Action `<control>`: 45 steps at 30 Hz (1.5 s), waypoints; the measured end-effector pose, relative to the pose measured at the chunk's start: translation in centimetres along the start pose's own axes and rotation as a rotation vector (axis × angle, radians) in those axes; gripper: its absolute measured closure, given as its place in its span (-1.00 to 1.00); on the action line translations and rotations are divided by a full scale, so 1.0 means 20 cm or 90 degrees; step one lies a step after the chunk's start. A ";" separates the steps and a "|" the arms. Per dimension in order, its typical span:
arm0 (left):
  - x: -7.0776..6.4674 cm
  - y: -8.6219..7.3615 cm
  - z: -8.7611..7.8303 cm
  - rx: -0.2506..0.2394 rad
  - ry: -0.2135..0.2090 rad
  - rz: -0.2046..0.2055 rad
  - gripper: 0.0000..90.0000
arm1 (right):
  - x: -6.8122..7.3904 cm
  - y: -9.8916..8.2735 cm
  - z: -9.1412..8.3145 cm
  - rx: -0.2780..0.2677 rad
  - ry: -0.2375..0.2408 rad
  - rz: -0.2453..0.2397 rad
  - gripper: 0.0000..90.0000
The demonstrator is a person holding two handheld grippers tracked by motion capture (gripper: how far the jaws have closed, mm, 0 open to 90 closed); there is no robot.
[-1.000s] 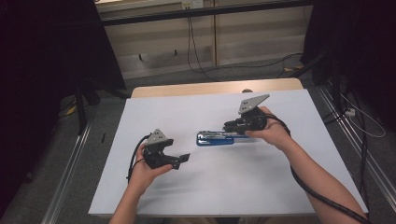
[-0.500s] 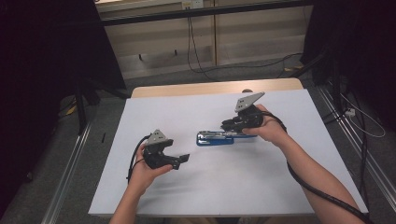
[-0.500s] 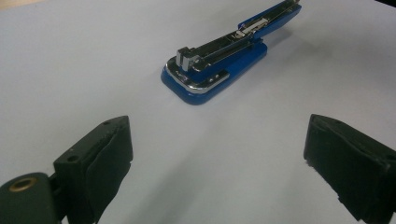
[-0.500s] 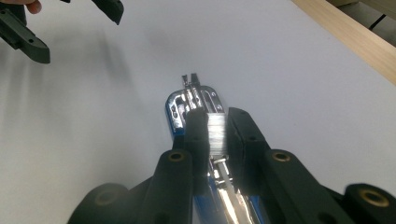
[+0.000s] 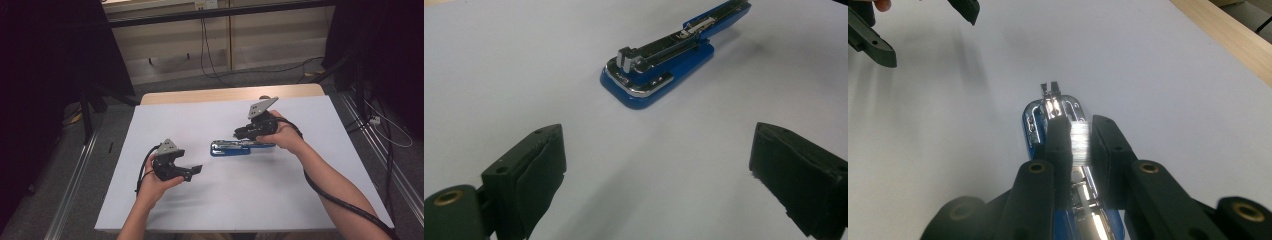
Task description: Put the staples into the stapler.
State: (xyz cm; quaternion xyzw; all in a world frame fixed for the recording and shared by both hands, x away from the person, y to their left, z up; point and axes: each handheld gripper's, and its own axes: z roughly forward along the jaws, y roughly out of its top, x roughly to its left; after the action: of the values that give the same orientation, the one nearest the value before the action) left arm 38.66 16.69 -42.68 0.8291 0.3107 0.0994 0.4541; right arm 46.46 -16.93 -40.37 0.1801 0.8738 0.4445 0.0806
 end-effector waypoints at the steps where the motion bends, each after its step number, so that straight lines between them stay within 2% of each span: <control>1: 0.00 0.00 0.00 0.001 -0.001 -0.001 -0.82 | 0.00 0.00 0.00 0.000 0.001 -0.002 0.76; 26: 0.00 -0.01 0.00 0.001 0.000 -0.006 -0.82 | -0.02 0.04 0.09 0.006 0.026 -0.020 0.76; 29: 0.01 -0.01 0.00 0.005 0.001 0.000 -0.82 | -0.02 0.04 0.11 0.009 0.031 -0.021 0.76; 45: 0.01 -0.01 0.00 0.005 0.002 -0.002 -0.82 | -0.03 0.05 0.20 0.018 0.062 -0.038 0.76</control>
State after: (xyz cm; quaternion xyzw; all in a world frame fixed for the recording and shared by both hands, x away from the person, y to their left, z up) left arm 38.69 16.83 -42.86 0.8304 0.3127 0.0987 0.4504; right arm 48.46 -13.68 -41.87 0.1334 0.8876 0.4381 0.0488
